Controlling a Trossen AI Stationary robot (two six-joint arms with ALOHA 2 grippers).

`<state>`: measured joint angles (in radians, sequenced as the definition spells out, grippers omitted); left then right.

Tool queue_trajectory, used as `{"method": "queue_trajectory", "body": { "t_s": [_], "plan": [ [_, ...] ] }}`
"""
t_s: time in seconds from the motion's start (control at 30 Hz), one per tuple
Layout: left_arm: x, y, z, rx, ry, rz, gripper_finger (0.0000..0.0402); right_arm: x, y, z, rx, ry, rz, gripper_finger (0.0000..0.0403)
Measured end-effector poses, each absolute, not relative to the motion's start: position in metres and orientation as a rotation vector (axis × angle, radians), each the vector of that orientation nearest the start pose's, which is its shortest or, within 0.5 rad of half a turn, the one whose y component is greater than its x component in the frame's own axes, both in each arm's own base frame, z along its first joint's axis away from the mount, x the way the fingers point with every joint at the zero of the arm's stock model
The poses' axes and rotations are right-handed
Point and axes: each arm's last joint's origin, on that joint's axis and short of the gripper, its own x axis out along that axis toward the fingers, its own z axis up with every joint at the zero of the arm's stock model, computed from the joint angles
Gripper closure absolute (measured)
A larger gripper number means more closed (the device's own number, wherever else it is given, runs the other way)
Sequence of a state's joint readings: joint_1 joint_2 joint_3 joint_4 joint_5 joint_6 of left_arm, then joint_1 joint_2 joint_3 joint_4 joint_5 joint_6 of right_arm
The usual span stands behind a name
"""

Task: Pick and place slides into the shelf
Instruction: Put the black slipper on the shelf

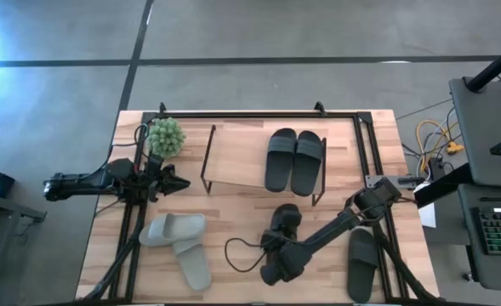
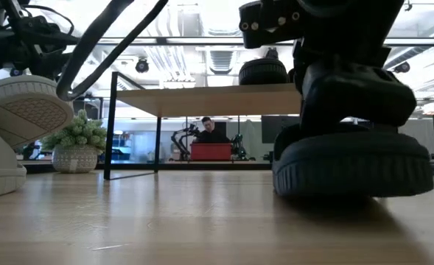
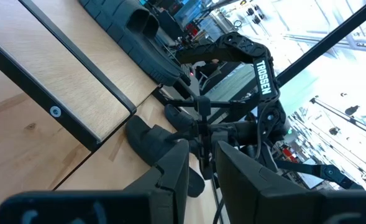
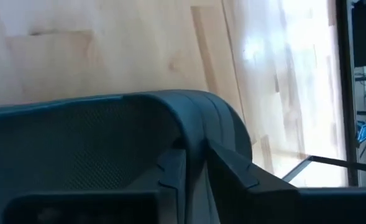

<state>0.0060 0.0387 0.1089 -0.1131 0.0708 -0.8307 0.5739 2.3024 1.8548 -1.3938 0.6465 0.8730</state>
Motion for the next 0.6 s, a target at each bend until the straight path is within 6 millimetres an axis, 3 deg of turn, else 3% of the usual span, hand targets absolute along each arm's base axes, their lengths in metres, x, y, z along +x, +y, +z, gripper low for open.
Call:
{"method": "queue_trajectory", "body": {
  "t_s": [0.3,0.6],
  "plan": [
    [0.093,-0.001,0.187,-0.832,0.067,-0.043,0.0336,0.363,0.213,0.161,-0.277,1.227,-0.691,0.0387],
    [0.093,-0.001,0.187,-0.832,0.067,-0.043,0.0336,0.369,0.217,0.168,-0.19,1.165,-0.703,0.039]
  ]
}}
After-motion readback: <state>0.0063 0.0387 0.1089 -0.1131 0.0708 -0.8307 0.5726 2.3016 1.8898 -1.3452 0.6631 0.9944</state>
